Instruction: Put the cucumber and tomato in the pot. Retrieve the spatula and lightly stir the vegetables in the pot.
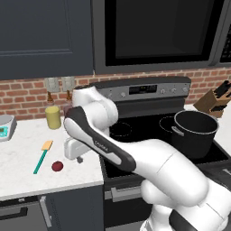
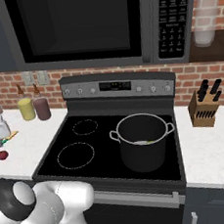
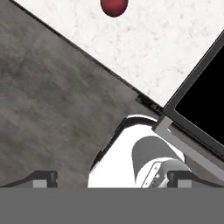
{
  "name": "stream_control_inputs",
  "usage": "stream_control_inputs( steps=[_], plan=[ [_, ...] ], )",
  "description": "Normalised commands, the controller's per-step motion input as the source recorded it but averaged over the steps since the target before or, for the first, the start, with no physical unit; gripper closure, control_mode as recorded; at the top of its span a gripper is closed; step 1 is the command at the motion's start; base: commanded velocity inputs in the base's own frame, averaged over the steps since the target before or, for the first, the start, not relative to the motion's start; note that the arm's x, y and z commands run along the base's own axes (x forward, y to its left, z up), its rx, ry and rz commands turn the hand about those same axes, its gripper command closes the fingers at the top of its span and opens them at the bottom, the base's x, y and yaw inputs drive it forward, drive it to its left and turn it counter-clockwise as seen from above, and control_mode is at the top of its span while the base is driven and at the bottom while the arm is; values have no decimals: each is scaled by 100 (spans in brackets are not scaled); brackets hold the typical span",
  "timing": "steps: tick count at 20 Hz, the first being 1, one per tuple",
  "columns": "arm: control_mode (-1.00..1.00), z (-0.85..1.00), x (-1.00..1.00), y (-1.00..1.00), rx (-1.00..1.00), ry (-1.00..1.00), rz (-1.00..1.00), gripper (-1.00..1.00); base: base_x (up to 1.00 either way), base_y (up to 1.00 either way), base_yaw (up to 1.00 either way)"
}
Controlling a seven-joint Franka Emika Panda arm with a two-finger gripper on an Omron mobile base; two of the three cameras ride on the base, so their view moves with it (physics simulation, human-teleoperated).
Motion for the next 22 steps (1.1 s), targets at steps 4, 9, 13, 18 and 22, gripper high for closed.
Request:
stream_control_inputs(
  steps=[4, 9, 13, 18, 22],
  plan=[
    [-100, -61, 5, 95, 0, 0, 10, -100, 0, 0, 0],
    [-100, -57, 32, 75, 0, 0, 4, -100, 0, 0, 0],
    [-100, -43, 39, 40, 0, 0, 0, -100, 0, 0, 0],
    [-100, -35, 44, 17, -2, 0, 0, -100, 0, 0, 0],
    [-100, -26, 43, 4, -4, 0, 0, -100, 0, 0, 0]
  ],
)
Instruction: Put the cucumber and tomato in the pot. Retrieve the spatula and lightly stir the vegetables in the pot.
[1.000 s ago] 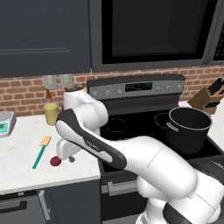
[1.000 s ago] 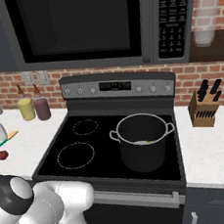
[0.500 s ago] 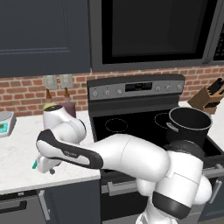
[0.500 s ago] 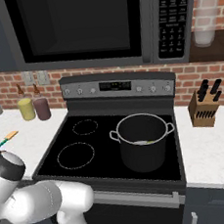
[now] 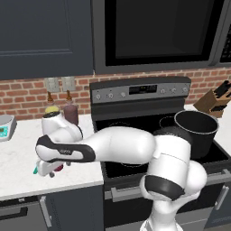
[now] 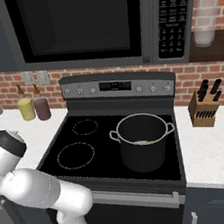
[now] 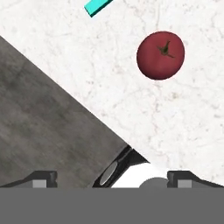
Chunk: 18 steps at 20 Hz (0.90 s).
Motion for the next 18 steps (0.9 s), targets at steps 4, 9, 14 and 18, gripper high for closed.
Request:
stream_control_inputs(
  steps=[4, 9, 14, 18],
  plan=[
    [-100, -24, 46, 4, -5, 0, 0, -100, 0, 0, 0],
    [-100, -23, 49, 7, -3, 0, 0, -100, 0, 0, 0],
    [-100, -33, 46, 19, 0, 0, 0, -100, 0, 0, 0],
    [-100, -40, 33, 25, 0, 0, 0, -100, 0, 0, 0]
  ],
)
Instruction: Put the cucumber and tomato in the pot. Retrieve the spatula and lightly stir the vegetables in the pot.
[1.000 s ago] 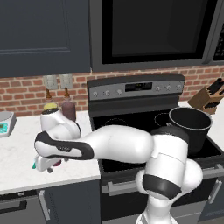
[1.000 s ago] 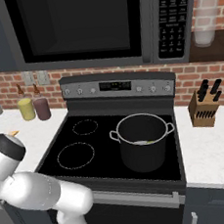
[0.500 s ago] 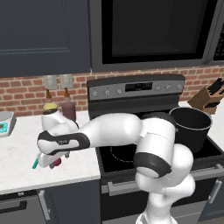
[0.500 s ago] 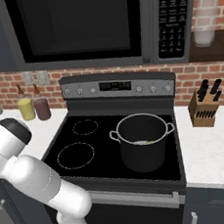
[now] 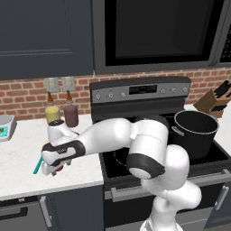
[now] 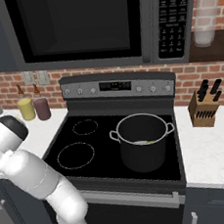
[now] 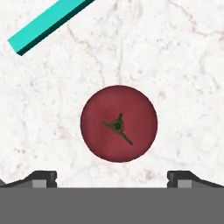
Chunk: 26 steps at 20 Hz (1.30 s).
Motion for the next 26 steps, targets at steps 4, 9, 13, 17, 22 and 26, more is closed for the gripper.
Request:
stream_control_inputs(
  steps=[4, 9, 13, 17, 22, 26],
  plan=[
    [-100, -35, 25, 29, 0, 0, 0, -100, 0, 0, 0],
    [-100, -17, 19, 21, 0, 0, 0, -100, 0, 0, 0],
    [-100, -10, 17, 11, 0, 0, 0, -100, 0, 0, 0],
    [-100, -18, 0, 1, -2, 0, 0, -100, 0, 0, 0],
    [-100, -16, -18, -4, -6, 0, -1, -100, 0, 0, 0],
    [-100, -11, -17, -7, -5, -1, -1, -100, 0, 0, 0]
  ],
)
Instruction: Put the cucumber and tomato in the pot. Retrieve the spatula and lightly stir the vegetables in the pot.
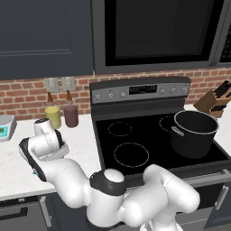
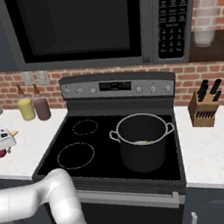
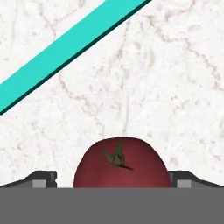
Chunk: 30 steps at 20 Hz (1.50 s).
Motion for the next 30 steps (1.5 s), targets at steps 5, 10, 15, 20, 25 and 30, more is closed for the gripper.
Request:
stream_control_inputs(
  steps=[5, 10, 15, 20, 25, 30],
  plan=[
    [-100, -15, -7, -3, -3, 0, -1, 100, 0, 0, 0],
    [-100, -10, 0, 0, -1, 0, 0, 100, 0, 0, 0],
    [-100, 2, -22, -14, 0, -4, 0, 100, 0, 0, 0],
    [-100, 54, -86, -54, 3, -19, 0, 100, 0, 0, 0],
    [-100, 86, -96, -93, 9, -27, -1, 100, 0, 0, 0],
    [-100, 97, -56, -100, 13, -21, -8, 100, 0, 0, 0]
  ],
)
